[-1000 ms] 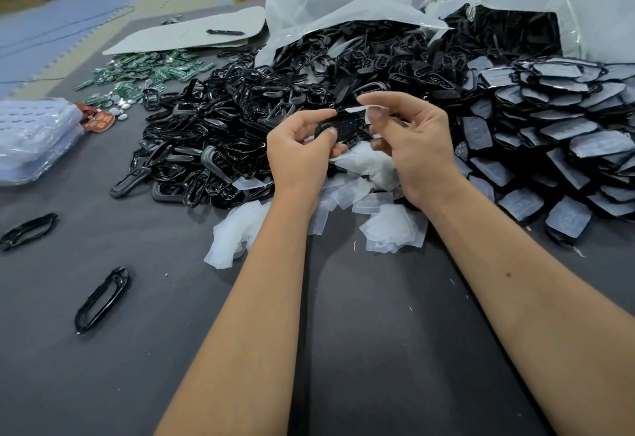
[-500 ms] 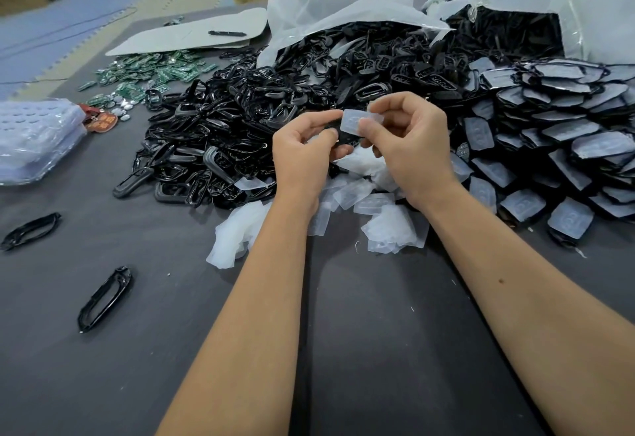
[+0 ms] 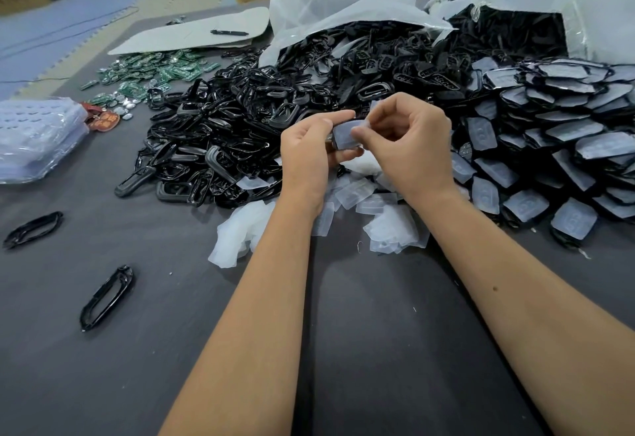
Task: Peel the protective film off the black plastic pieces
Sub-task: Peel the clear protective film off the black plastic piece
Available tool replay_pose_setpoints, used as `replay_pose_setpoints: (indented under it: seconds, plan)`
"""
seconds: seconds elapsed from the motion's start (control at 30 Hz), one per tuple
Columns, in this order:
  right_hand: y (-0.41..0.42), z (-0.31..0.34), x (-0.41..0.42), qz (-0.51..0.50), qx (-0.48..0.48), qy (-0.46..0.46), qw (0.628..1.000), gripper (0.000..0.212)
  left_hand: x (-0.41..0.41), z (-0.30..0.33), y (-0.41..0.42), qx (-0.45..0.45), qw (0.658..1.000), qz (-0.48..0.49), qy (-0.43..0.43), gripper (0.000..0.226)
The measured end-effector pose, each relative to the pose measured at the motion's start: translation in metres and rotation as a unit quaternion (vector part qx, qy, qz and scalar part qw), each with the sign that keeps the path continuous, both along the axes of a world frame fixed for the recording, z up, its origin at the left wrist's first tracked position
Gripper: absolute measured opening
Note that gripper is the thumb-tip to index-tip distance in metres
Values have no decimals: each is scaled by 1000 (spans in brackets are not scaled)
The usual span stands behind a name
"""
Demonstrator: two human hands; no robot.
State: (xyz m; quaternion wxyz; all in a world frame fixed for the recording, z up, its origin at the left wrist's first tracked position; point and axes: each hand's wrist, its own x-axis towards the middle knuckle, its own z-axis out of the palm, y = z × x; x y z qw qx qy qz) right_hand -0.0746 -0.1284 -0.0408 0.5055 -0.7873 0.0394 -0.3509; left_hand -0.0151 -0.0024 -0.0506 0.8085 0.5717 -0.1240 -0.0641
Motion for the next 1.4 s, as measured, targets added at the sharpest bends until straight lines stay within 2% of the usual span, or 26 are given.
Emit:
replay_pose_setpoints:
  seconds: [0.13, 0.37, 0.93, 1.27, 1.4]
  plan:
    - [1, 0, 0, -49, -37, -5, 998, 16, 1, -1, -1, -10, 1000, -6, -7, 34]
    - [0, 2, -1, -73, -50, -4, 996, 13, 3, -7, -3, 6, 999, -6, -34, 24]
    - [-4, 5, -1, -24, -51, 29, 998, 12, 3, -8, -2, 32, 999, 11, -39, 22]
    - [-1, 4, -1, -65, -87, 21, 994, 11, 4, -10, -2, 37, 999, 3, -35, 19]
    - [-2, 3, -1, -91, -71, 18, 993, 15, 4, -10, -2, 38, 999, -3, -32, 19]
